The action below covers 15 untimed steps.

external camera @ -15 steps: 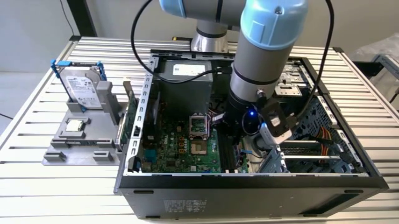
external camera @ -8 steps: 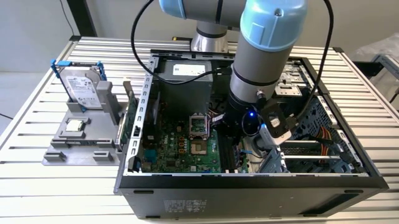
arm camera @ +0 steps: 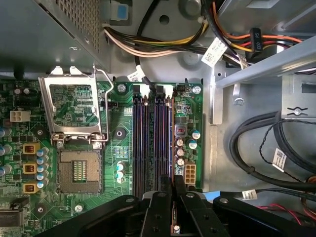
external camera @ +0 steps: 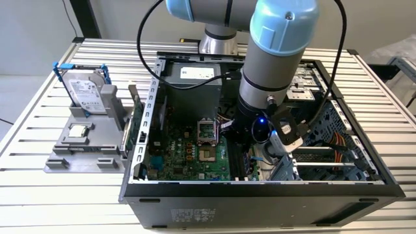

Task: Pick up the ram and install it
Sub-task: 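Insert the ram into the slot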

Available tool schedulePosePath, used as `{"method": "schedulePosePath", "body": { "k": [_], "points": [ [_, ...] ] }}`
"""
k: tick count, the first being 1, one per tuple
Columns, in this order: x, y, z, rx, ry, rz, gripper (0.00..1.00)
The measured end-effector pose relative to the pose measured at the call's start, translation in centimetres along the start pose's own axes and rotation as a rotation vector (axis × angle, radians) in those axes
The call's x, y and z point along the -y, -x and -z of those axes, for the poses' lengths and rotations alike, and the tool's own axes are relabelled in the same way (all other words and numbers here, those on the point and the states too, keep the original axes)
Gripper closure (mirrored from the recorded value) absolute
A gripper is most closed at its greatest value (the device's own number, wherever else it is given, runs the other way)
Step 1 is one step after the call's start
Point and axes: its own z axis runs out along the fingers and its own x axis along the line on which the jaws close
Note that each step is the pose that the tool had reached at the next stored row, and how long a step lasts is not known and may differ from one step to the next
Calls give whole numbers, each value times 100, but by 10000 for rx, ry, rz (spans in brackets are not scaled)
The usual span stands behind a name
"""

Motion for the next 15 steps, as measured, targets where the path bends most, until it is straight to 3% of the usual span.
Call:
{"method": "schedulePosePath", "body": {
  "k": [15],
  "points": [
    [-2, -16, -4, -2, 7, 50, 100]
  ]
}}
